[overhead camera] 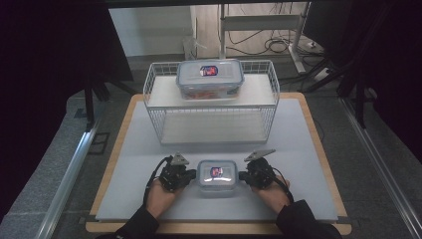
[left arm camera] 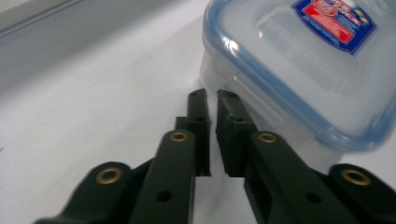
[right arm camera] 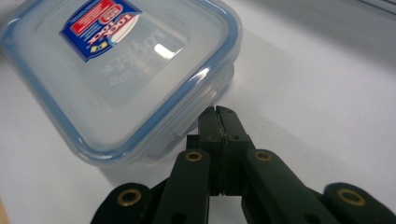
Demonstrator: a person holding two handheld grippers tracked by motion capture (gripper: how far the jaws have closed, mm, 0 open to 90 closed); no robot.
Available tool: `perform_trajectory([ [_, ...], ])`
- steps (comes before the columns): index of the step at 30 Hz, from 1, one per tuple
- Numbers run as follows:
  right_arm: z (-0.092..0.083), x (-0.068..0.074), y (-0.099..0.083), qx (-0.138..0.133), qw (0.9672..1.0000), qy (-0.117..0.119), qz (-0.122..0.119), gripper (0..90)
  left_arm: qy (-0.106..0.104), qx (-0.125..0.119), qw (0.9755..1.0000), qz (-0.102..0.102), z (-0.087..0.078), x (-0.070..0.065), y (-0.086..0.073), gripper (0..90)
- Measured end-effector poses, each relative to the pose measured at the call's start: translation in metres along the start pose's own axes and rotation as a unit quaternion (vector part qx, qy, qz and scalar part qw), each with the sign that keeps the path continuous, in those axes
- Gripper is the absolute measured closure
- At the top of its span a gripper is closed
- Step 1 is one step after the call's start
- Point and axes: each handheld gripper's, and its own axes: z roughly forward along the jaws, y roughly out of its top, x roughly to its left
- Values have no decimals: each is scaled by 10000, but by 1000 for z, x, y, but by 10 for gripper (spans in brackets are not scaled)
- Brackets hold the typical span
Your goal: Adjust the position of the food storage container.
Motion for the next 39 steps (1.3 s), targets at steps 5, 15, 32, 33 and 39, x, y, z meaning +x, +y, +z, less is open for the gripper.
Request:
perform_trajectory([
  [5,-2,2,-1,3,10000,-36,-69,899,-21,47,9999,-93,2,3,0,822],
  [15,-27,-14,-8,-426,9982,-360,-235,673,448,-340,9982,185,-34,6,-9,491],
  [32,-45,-17,-26,-701,9967,-308,-287,171,540,-616,9958,408,-61,-1,-46,59],
  [33,-45,-17,-27,-669,9969,-304,-285,152,553,-610,9957,418,-60,-1,-47,58],
  [39,-41,-17,-28,-555,9976,-275,-309,97,514,-660,9957,408,-60,1,-50,52],
])
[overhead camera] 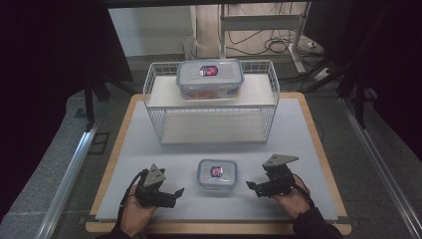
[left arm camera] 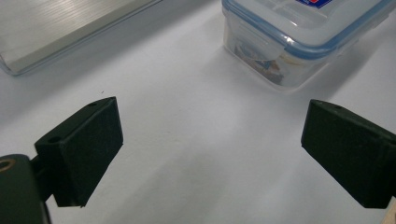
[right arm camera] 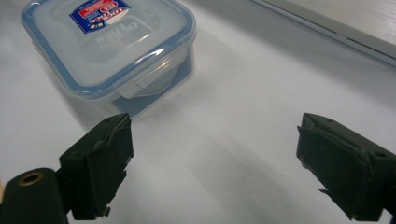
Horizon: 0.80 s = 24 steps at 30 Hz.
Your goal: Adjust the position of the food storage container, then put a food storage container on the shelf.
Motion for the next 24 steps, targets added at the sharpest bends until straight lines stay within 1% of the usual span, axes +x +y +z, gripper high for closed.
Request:
perform_trajectory([
  [5,1,-1,-1,69,10000,6,-5,62,-30,16,10000,35,2,0,-1,49],
  [8,1,-1,-1,48,10000,16,22,50,-38,-59,10000,66,2,-1,0,36],
  [11,0,-1,-1,31,10000,11,29,39,-96,-83,9999,41,4,1,-2,21],
  [15,0,-1,-1,10,10000,35,45,20,-107,-95,9999,38,5,1,-1,10],
  [17,-1,0,0,-19,10000,2,15,9,-111,-118,9999,18,6,1,-1,9],
  [20,0,1,1,-43,10000,-6,-28,5,-163,-79,9998,-20,8,1,1,10],
  [22,1,1,1,-59,10000,-12,-69,5,-180,6,9998,6,9,0,3,14],
  [24,2,1,1,-67,10000,10,-59,5,-197,66,9998,19,10,0,5,20],
])
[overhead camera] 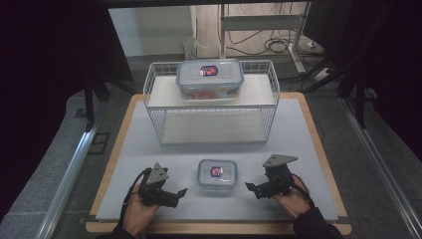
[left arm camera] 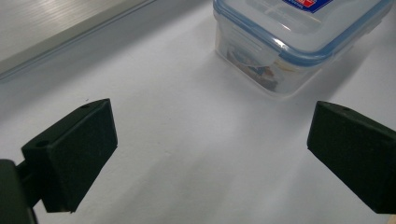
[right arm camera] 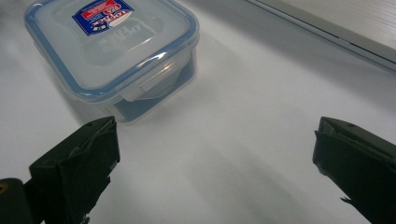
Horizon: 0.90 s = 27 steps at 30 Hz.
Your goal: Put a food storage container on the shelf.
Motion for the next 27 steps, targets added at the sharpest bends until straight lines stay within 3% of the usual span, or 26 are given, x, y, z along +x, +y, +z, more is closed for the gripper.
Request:
perform_trajectory([
  [10,4,5,6,5,10000,57,31,23,-131,181,9997,26,9,-1,17,27],
  [17,9,12,14,24,9998,148,121,14,-643,71,9979,-95,21,2,31,27],
  [24,14,18,22,143,9991,381,127,69,-782,194,9967,55,36,-5,45,77],
  [26,16,21,25,128,9991,405,79,80,-846,235,9961,56,41,-6,48,85],
  [27,18,22,26,125,9990,424,69,84,-924,231,9955,-36,43,-6,49,83],
])
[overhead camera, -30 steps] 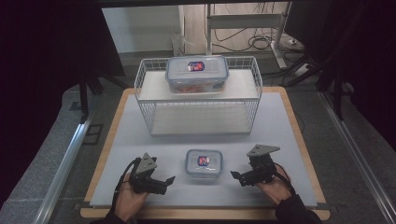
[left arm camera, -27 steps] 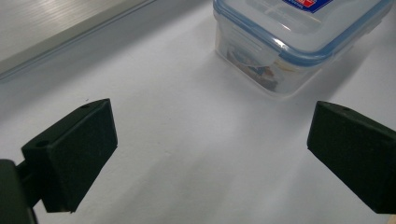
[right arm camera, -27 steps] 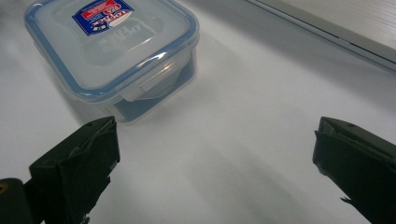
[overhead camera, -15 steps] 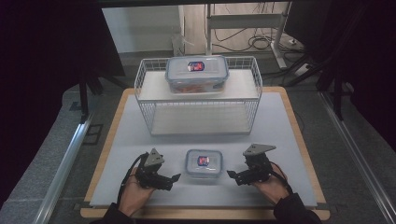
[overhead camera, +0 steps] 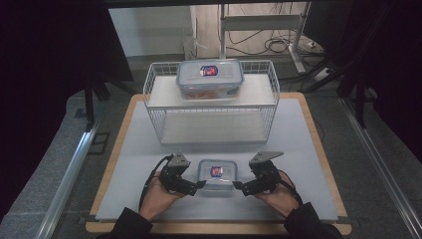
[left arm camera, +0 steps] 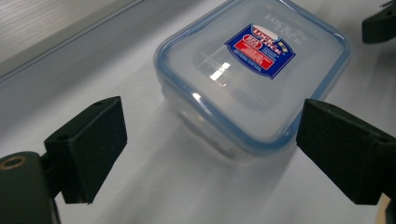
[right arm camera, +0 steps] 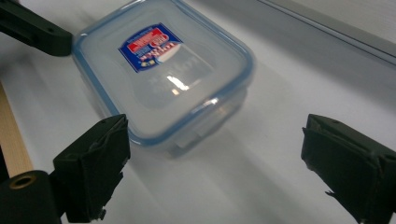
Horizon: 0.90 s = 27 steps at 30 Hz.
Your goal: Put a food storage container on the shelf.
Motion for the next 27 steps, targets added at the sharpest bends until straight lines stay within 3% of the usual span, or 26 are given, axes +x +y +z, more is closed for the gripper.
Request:
perform_trajectory([
  [4,9,1,3,30,9999,138,77,88,-249,21,9994,-240,7,7,3,80],
  [6,14,-2,4,54,9991,335,241,86,-396,28,9985,-367,11,11,3,75],
  [9,22,-6,4,146,9964,668,499,68,-578,56,9968,-545,18,14,4,77],
  [13,33,-6,3,325,9928,977,610,69,-815,58,9942,-697,24,14,6,92],
  [18,33,-1,4,342,9932,994,511,108,-959,185,9919,-813,24,13,5,116],
  [22,27,-6,4,227,9907,1118,740,177,-901,231,9933,-689,21,8,4,115],
  [25,21,-2,3,184,9928,970,673,271,-834,266,9944,-597,17,4,1,135],
  [27,17,-1,1,161,9932,940,661,317,-874,279,9935,-667,13,2,-3,184],
])
